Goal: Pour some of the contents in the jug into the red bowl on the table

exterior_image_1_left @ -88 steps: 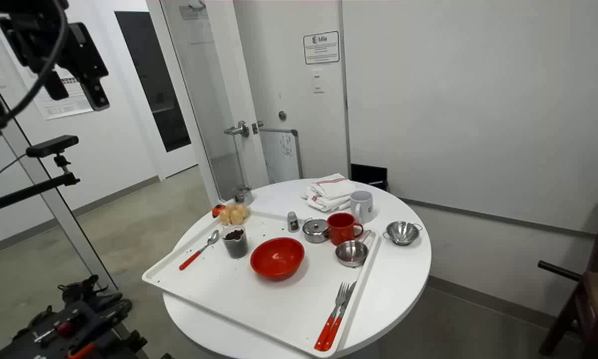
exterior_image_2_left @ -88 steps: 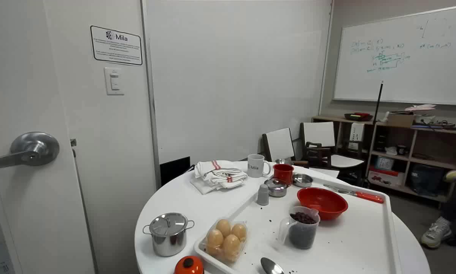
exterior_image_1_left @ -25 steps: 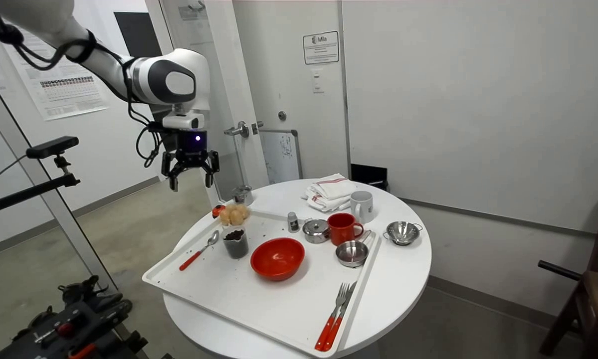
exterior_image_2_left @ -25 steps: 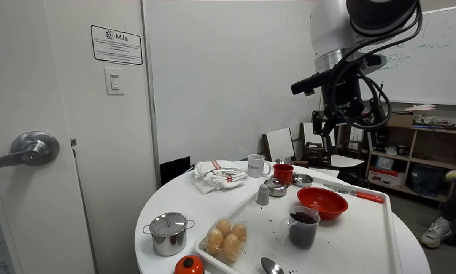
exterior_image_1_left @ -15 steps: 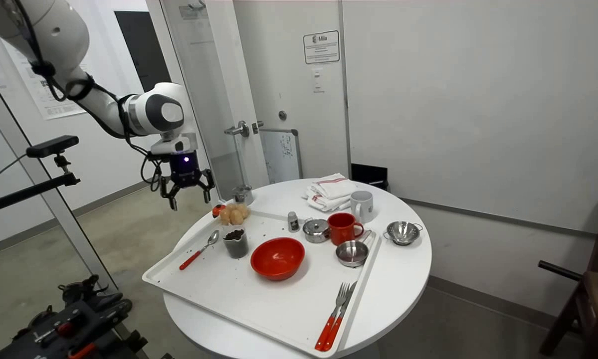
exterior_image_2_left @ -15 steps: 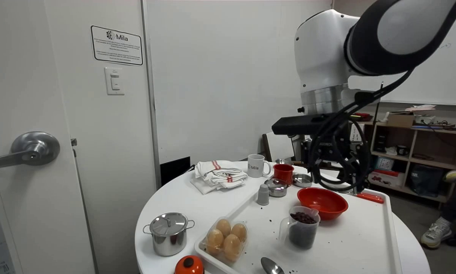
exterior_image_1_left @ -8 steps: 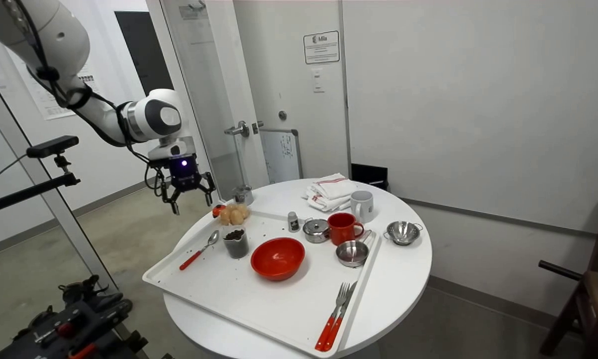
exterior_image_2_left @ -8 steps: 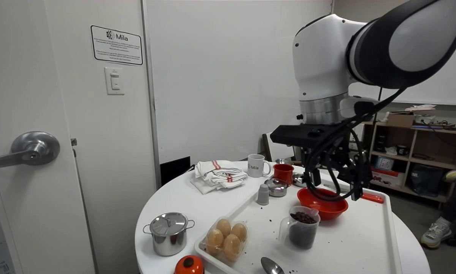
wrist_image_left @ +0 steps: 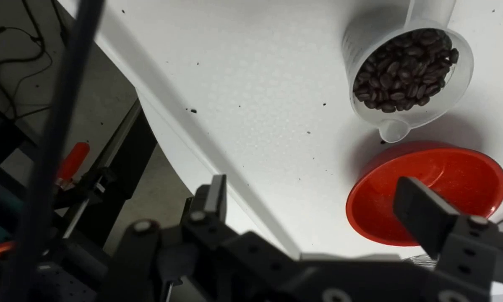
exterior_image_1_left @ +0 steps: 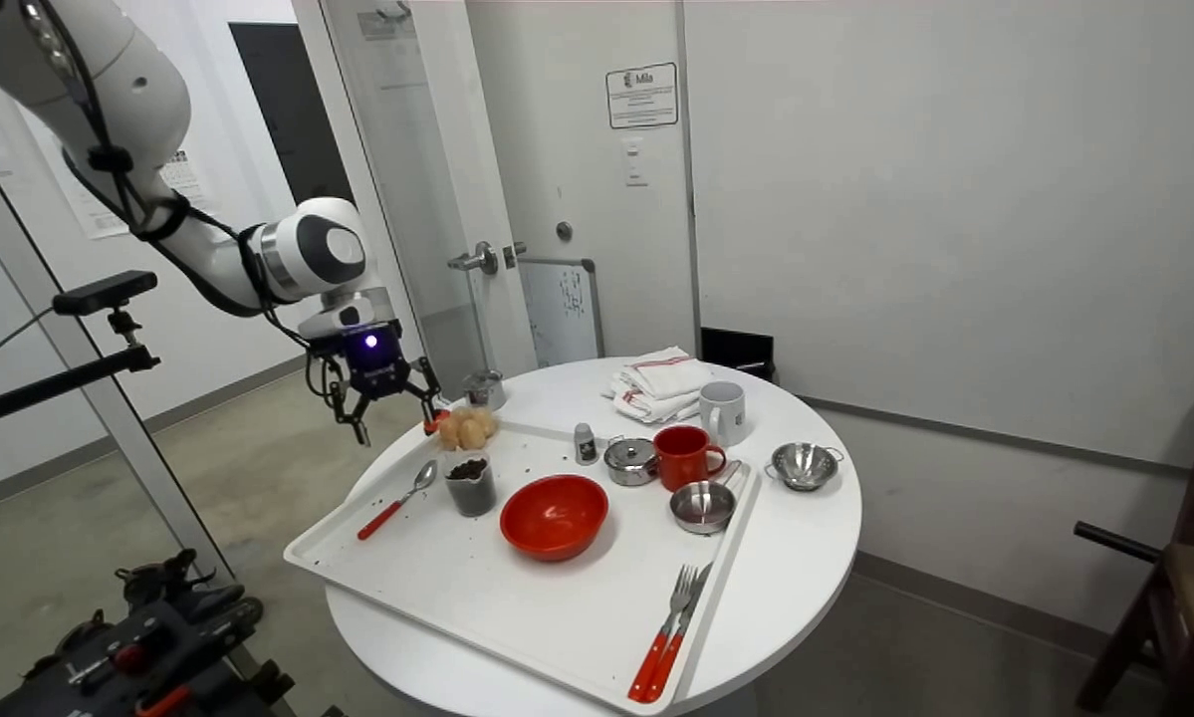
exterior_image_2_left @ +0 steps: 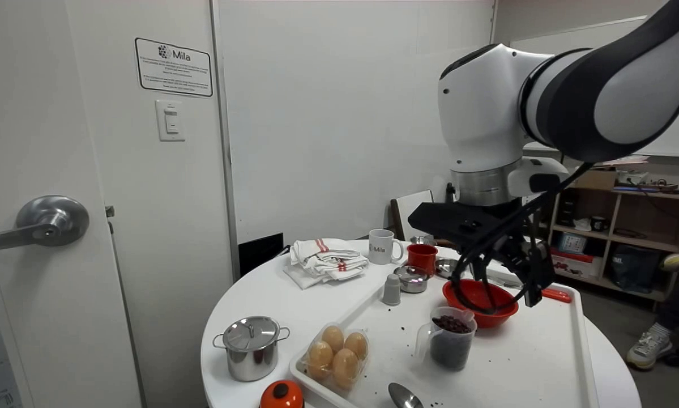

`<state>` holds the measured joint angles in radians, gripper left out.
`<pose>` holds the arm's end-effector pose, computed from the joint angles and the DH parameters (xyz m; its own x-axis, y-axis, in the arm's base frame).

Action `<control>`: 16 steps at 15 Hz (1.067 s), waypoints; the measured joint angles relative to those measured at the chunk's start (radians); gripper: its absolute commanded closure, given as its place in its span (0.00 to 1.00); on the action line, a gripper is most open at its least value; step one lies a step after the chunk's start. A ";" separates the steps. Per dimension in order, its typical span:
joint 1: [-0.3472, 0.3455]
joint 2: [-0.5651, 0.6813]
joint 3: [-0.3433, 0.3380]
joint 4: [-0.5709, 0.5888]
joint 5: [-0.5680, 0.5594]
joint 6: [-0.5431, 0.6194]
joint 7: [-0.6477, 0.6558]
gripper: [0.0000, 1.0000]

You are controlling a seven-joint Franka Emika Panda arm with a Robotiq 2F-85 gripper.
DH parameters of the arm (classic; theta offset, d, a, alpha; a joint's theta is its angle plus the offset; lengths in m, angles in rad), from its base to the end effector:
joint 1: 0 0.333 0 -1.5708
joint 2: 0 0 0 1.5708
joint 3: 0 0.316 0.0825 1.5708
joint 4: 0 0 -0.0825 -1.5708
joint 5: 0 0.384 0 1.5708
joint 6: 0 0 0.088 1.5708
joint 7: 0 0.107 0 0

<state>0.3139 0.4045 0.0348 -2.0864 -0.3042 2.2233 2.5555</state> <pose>0.5259 0.1813 0.2099 -0.3827 -0.8647 0.3252 -0.9124 0.4090 0.0138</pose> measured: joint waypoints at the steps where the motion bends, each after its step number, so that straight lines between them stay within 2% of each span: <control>1: 0.004 0.003 0.000 0.000 0.000 0.009 0.018 0.00; 3: 0.012 0.013 -0.004 0.001 0.000 0.040 0.056 0.00; 5: 0.068 0.032 -0.078 0.019 0.017 0.061 0.051 0.00; 7: 0.096 0.070 -0.122 0.059 0.018 0.060 0.051 0.00; 16: 0.094 0.266 -0.077 0.297 0.000 -0.029 0.030 0.00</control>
<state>0.4077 0.6710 -0.0421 -1.7896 -0.3041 2.1943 2.5851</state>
